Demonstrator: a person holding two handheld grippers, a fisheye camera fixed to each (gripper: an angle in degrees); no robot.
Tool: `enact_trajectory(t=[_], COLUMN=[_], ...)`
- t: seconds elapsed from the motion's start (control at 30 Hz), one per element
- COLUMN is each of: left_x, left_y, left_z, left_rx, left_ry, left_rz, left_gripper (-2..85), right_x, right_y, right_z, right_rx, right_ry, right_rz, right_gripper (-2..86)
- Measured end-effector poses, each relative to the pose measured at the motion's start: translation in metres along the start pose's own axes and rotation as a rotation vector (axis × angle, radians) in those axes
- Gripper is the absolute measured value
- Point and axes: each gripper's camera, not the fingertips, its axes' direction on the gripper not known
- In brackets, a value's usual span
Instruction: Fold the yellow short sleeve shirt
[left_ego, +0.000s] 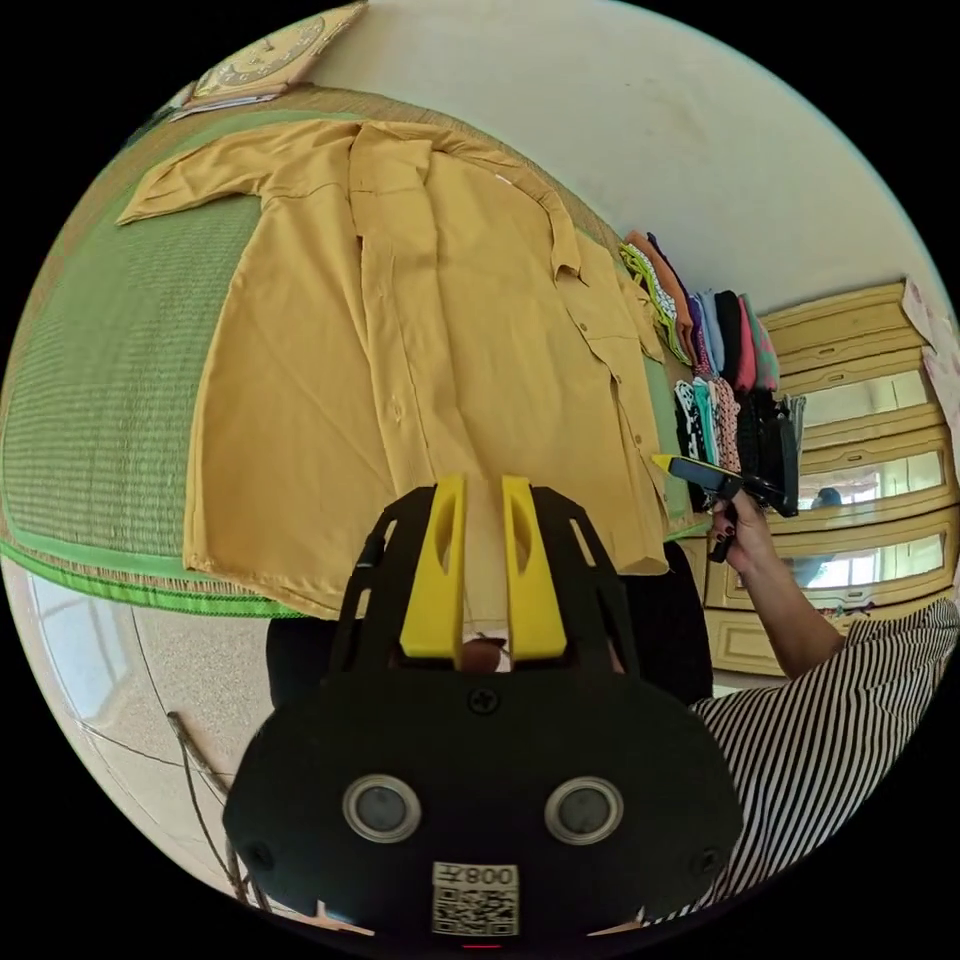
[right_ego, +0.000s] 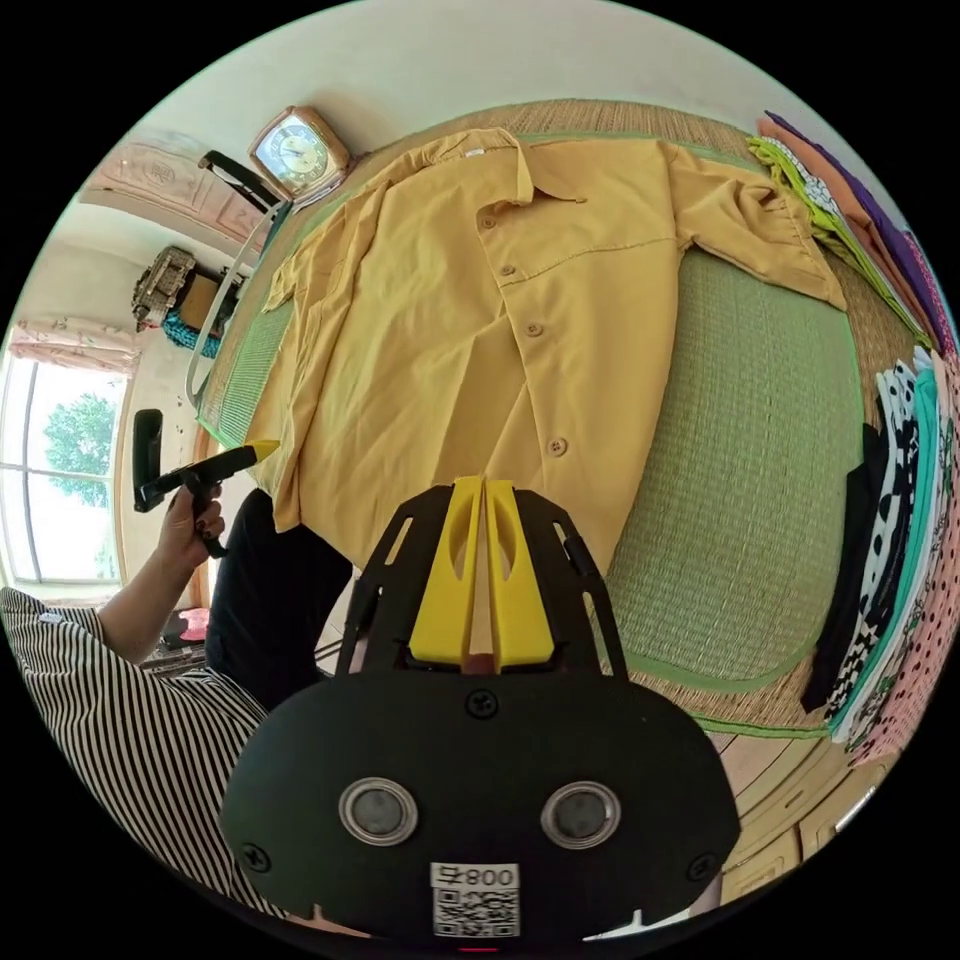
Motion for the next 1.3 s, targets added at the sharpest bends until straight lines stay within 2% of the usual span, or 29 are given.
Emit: enact_trajectory(t=[0.1,0.27,0.53,0.73,0.9,1.0,1.17,1.3], left_x=[-0.02,-0.037,-0.039,-0.047,-0.062,-0.071,-0.079,-0.087], left_y=[0.009,0.018,0.039,0.041,0.039,0.037,0.036,0.035], left_z=[0.012,0.029,0.032,0.051,0.07,0.082,0.097,0.105], left_rx=[-0.008,-0.023,0.036,0.01,0.002,-0.008,-0.01,-0.005], left_ry=[-0.09,-0.038,0.081,0.155,0.238,0.276,0.309,0.327], left_rz=[-0.056,-0.062,0.051,0.129,0.152,0.16,0.179,0.175], left_gripper=[5.3,1.7,0.6,0.4,0.4,0.4,0.4,0.4], right_x=[-0.025,-0.083,-0.201,-0.268,-0.303,-0.314,-0.323,-0.314], right_y=[-0.03,-0.099,-0.252,-0.361,-0.414,-0.428,-0.439,-0.45], right_z=[0.006,0.032,0.078,0.123,0.17,0.188,0.195,0.184], right_rx=[0.008,0.004,0.057,0.079,0.043,0.025,0.052,0.051], right_ry=[-0.032,-0.05,0.033,0.158,0.35,0.381,0.459,0.43], right_rz=[-0.076,-0.226,-0.436,-0.453,-0.436,-0.417,-0.419,-0.386], right_gripper=[0.8,2.3,5.9,8.0,10.7,10.9,8.5,1.9])
